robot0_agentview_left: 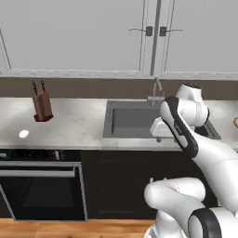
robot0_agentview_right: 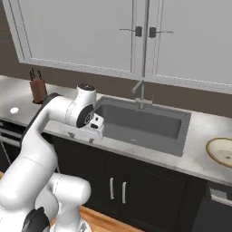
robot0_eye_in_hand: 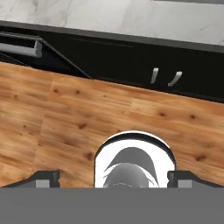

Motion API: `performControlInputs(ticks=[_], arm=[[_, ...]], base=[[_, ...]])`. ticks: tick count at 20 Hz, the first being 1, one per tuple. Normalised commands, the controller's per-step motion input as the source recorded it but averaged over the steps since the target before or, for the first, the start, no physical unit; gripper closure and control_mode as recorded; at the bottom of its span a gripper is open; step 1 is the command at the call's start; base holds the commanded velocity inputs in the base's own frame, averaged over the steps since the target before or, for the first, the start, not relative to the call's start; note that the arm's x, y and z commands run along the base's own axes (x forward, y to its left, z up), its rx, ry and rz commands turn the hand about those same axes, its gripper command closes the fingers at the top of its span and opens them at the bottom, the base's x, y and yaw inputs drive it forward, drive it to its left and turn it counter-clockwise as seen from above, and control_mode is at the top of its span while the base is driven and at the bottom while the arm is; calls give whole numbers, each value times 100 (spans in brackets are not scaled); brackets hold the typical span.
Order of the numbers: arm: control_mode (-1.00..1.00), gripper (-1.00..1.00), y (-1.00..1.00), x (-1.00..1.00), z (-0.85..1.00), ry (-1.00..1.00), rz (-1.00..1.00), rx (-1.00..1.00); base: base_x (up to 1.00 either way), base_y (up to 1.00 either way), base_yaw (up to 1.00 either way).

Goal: Gather the eggs and milk located in the vicinity of the sink area and place them right next to the bowl.

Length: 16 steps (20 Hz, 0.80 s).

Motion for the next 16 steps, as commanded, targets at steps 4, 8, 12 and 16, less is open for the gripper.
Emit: performControlInputs(ticks=[4, 8, 12, 16], arm=[[100, -100, 0, 0, 0, 0, 0, 0], [100, -100, 0, 0, 0, 0, 0, 0], [100, -100, 0, 0, 0, 0, 0, 0], [100, -100, 0, 0, 0, 0, 0, 0]], base=[[47, 100, 0], [36, 100, -7], [56, 100, -16], [47, 100, -31]])
